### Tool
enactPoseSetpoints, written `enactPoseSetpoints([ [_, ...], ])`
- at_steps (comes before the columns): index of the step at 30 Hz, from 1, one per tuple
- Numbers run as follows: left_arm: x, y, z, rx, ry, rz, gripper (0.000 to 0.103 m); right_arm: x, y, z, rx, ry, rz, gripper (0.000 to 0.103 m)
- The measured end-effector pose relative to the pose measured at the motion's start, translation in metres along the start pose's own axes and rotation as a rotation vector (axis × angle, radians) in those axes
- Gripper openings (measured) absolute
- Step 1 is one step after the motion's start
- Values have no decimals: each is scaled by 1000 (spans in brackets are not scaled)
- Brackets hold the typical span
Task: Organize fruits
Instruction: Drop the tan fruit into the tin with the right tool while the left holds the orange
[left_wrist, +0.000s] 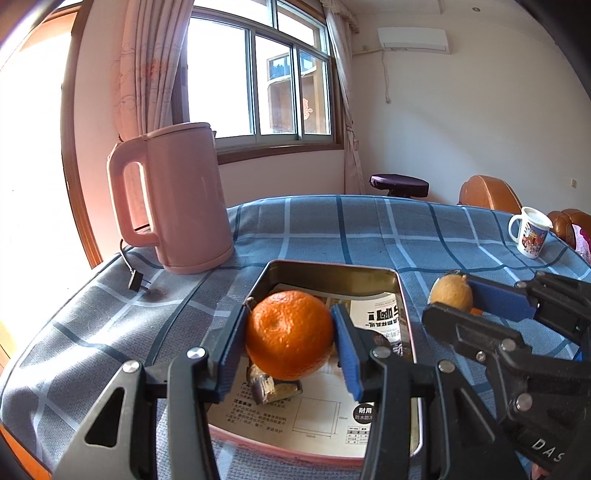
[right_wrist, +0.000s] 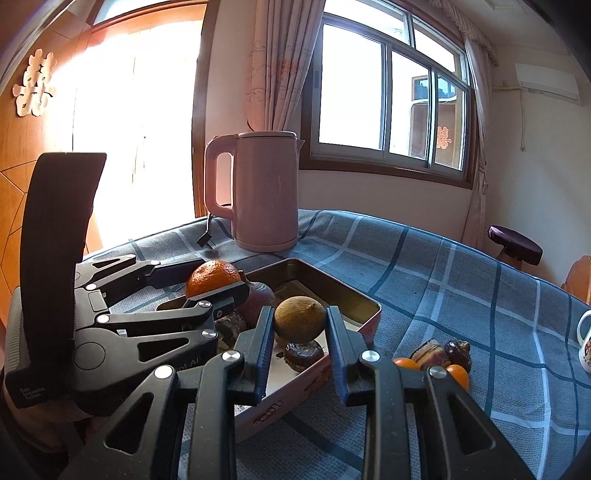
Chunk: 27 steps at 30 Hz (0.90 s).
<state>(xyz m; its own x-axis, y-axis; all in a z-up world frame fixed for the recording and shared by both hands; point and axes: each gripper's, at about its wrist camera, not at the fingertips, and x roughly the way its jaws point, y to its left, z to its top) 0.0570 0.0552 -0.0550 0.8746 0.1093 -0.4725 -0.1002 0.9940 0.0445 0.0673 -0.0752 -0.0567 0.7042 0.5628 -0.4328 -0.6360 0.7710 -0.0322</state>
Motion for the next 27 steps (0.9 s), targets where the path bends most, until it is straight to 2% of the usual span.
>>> enactPoseSetpoints([
  [27,15,22,-17,-2,65,5,48,30,19,-10,-17,85,53,30],
])
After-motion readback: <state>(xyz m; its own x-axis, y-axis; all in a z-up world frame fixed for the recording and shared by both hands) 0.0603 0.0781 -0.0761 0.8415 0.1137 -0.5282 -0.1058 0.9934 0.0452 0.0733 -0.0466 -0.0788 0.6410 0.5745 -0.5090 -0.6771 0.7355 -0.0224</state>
